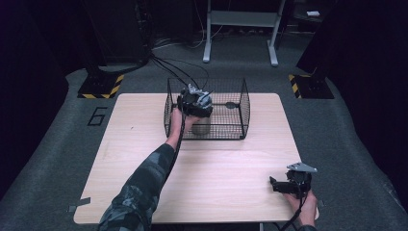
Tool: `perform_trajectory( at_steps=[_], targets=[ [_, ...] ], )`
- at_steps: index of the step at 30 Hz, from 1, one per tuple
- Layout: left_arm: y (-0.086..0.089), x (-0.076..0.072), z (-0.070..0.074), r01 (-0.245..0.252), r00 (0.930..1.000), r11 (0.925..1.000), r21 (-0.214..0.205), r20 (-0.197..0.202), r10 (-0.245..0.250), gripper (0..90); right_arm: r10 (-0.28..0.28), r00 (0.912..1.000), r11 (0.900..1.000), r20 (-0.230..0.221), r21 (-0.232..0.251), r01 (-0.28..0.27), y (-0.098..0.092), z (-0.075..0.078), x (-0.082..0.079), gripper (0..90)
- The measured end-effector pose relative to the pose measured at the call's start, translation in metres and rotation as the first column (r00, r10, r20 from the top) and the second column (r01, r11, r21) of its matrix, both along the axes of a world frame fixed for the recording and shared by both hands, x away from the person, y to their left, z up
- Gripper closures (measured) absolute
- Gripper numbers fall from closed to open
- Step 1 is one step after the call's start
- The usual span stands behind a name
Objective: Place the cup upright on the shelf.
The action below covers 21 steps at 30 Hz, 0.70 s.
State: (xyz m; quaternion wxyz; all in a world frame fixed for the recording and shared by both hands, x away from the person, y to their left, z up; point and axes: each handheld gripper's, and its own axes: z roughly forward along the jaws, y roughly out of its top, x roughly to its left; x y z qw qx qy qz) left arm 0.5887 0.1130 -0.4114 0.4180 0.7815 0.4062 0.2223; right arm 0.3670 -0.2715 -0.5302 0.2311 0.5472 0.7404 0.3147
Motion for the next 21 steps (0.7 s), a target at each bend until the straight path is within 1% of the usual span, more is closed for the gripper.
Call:
perform_trajectory(
  at_steps=[1,3,4,5,6,7,8,9,10,11,12,13,15,16,18,20,21],
  targets=[
    [0.000,0.000,0.000,0.002,1.0000,0.9999,-0.012,0.002,-0.002,3.0,0.000,1.0000,1.0000,0.000,0.000,0.000,0.000,0.000,0.000,0.0],
    [0.001,0.000,0.001,0.007,1.0000,0.9999,-0.013,-0.005,-0.007,2.7,0.000,1.0000,1.0000,0.000,0.000,0.000,0.000,0.000,0.000,0.0],
    [0.001,0.001,0.001,0.010,0.9999,0.9999,-0.010,-0.011,-0.010,1.9,0.000,1.0000,1.0000,0.000,0.000,0.000,0.000,0.000,0.000,0.0],
    [0.001,0.000,0.002,0.015,0.9998,0.9999,0.002,-0.013,-0.015,0.0,0.000,1.0000,1.0000,0.000,0.000,0.000,0.000,0.000,0.000,0.0],
    [0.001,0.000,0.003,0.016,0.9997,0.9998,0.007,-0.017,-0.016,0.1,0.000,1.0000,1.0000,0.001,0.000,0.000,0.000,0.000,0.000,0.0],
    [0.002,-0.001,0.004,0.015,0.9997,0.9999,0.002,-0.020,-0.015,0.0,0.000,1.0000,1.0000,0.001,0.000,0.000,0.000,0.000,0.000,0.0],
    [0.003,-0.001,0.006,0.020,0.9995,0.9997,0.012,-0.023,-0.020,0.0,0.000,1.0000,1.0000,0.001,0.000,0.000,0.000,0.000,0.000,0.0],
    [0.003,-0.002,0.007,0.020,0.9996,0.9997,0.011,-0.020,-0.020,0.0,0.000,1.0000,1.0000,0.001,0.000,0.000,0.000,0.000,0.000,0.0],
    [0.004,-0.003,0.009,0.031,0.9993,0.9995,0.011,-0.020,-0.030,0.0,0.000,1.0000,1.0000,0.001,0.000,0.000,0.000,0.000,0.000,0.0],
    [0.006,-0.005,0.015,0.039,0.9991,0.9991,0.015,-0.019,-0.039,0.0,0.000,1.0000,1.0000,0.000,0.000,0.000,0.000,0.000,0.000,0.0],
    [0.006,-0.005,0.015,0.039,0.9991,0.9991,0.015,-0.019,-0.039,0.0,0.000,1.0000,1.0000,0.000,0.000,0.000,0.000,0.000,0.000,0.0],
    [0.008,-0.006,0.017,0.051,0.9985,0.9987,0.000,-0.022,-0.051,0.0,0.001,1.0000,1.0000,0.002,0.001,-0.001,0.000,0.000,0.000,0.0],
    [0.012,-0.008,0.021,0.054,0.9982,0.9984,0.014,-0.027,-0.054,0.0,0.004,1.0000,1.0000,0.003,-0.003,-0.004,0.000,0.000,0.000,0.0],
    [0.016,-0.009,0.024,0.062,0.9974,0.9980,0.009,-0.039,-0.062,0.0,0.004,1.0000,1.0000,0.003,-0.003,-0.004,0.000,0.000,0.000,0.0],
    [0.020,-0.011,0.028,0.069,0.9968,0.9975,0.011,-0.040,-0.069,0.0,0.001,1.0000,1.0000,0.004,0.000,-0.001,0.000,0.000,0.000,0.0],
    [0.023,-0.015,0.032,0.075,0.9960,0.9972,-0.002,-0.048,-0.075,0.0,0.000,1.0000,1.0000,0.000,-0.001,0.000,0.000,0.000,0.000,0.0],
    [0.026,-0.018,0.035,0.104,0.9932,0.9945,-0.004,-0.052,-0.104,0.0,0.001,1.0000,1.0000,0.006,0.001,-0.001,0.000,0.000,0.000,0.0]
  ],
)
